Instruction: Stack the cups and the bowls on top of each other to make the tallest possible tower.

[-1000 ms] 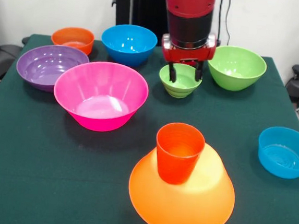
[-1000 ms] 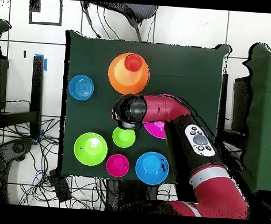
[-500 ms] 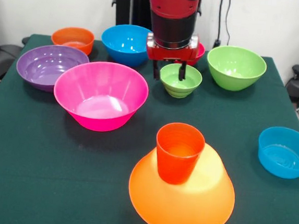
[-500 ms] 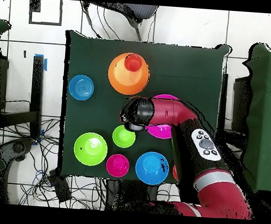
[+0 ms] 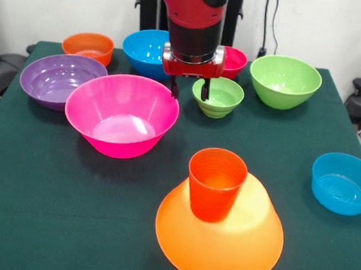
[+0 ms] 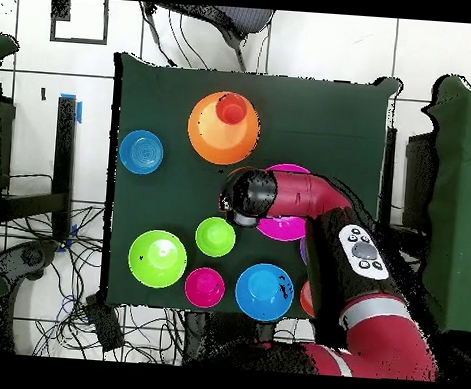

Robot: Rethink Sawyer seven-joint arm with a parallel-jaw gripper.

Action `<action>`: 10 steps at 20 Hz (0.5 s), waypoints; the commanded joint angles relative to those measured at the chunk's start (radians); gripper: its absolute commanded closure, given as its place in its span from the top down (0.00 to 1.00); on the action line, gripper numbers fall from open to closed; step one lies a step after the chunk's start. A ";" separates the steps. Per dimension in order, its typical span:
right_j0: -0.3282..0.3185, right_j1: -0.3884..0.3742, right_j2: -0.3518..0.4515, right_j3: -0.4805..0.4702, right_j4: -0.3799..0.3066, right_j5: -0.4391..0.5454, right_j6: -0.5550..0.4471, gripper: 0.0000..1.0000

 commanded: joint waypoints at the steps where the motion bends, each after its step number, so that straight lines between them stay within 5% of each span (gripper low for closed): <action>1: 0.040 0.067 -0.009 -0.067 -0.038 0.108 -0.015 1.00; 10: 0.056 0.105 0.002 -0.091 -0.012 0.132 -0.002 1.00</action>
